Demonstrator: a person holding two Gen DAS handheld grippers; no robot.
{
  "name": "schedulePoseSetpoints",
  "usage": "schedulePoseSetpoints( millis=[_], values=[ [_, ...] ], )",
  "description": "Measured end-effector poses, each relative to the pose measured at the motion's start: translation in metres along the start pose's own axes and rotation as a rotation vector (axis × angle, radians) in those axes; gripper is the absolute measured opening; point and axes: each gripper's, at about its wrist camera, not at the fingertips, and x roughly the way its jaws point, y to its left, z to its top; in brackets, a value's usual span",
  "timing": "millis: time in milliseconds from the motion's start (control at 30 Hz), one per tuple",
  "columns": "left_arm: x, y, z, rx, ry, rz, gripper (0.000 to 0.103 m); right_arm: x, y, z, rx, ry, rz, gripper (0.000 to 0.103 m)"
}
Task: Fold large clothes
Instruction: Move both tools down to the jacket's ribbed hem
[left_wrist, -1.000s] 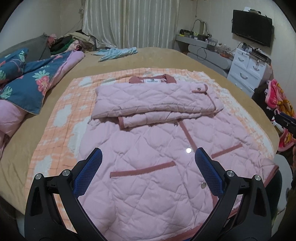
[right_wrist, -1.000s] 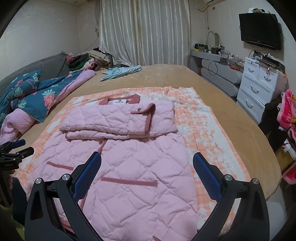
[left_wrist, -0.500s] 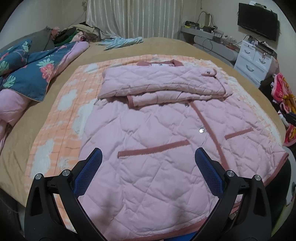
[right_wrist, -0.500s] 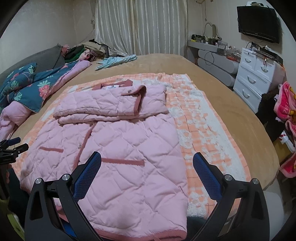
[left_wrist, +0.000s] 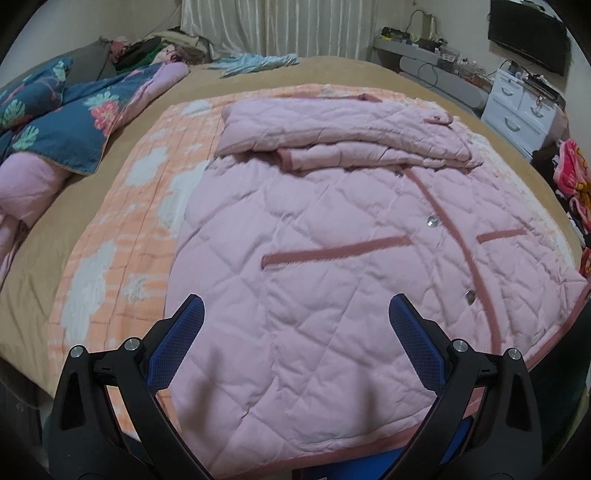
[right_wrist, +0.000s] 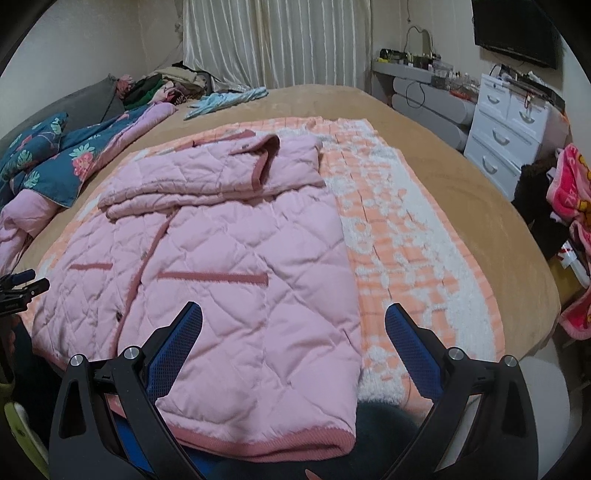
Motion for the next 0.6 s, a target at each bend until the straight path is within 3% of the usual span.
schedulePoseSetpoints(
  millis=[600],
  values=[
    [0.015, 0.026, -0.04, -0.052, 0.118, 0.021, 0.094, 0.033, -0.027, -0.048, 0.01, 0.188, 0.056, 0.098]
  ],
)
